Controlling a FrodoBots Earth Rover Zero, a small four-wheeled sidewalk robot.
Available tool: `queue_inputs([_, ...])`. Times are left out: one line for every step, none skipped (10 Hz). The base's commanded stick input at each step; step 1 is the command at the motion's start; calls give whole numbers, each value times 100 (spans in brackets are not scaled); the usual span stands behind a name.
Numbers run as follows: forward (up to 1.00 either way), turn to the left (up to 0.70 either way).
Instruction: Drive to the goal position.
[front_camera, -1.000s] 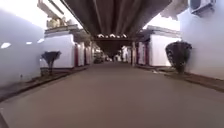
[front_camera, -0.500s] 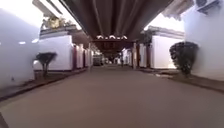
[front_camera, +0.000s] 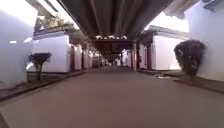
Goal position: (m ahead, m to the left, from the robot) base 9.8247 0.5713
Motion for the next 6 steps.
queue_inputs([85,0])
queue_inputs([85,0])
queue_inputs([85,0])
queue_inputs([85,0])
queue_inputs([85,0])
queue_inputs([85,0])
